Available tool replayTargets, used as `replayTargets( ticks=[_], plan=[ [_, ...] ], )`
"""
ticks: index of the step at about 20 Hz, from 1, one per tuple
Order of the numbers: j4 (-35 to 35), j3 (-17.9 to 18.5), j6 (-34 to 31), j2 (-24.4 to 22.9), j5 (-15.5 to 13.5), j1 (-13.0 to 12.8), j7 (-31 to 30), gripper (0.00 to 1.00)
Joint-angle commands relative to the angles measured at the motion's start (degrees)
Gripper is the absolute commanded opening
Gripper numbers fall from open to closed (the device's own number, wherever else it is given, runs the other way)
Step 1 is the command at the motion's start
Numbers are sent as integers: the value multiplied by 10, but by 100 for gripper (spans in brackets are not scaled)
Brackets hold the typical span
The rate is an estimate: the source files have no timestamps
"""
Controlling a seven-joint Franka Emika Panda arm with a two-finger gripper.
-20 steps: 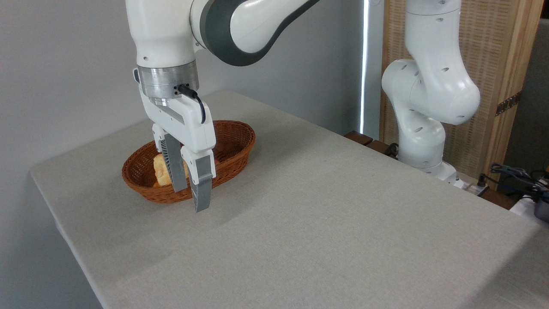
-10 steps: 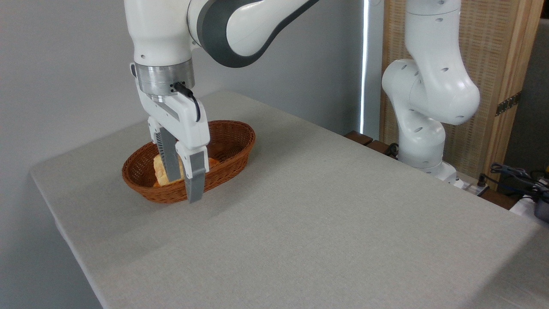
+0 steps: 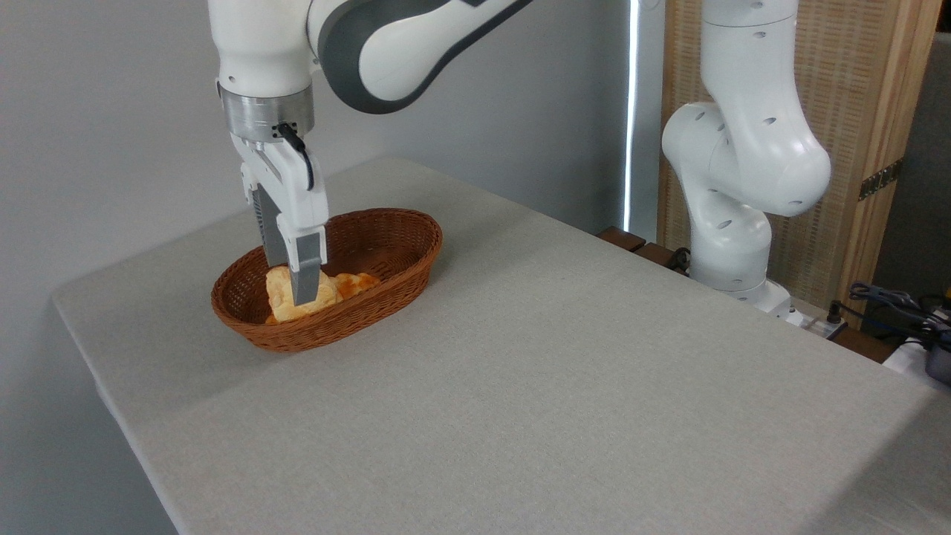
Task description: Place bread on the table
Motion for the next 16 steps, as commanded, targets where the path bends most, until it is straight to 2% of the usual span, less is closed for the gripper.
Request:
replayTargets(
  ticks=[1,7,8,10,11,12,16],
  plan=[
    [1,-22,11,17,-6,-1,2,100],
    [1,-25,11,36,-1,-2,3,100],
    [1,-25,12,37,1,-2,7,96],
    [1,-26,14,41,24,-2,7,60],
    [1,-26,14,42,24,-2,5,47],
    [1,-26,15,42,24,-1,6,39],
    [1,-26,15,42,21,-1,5,34]
  ],
)
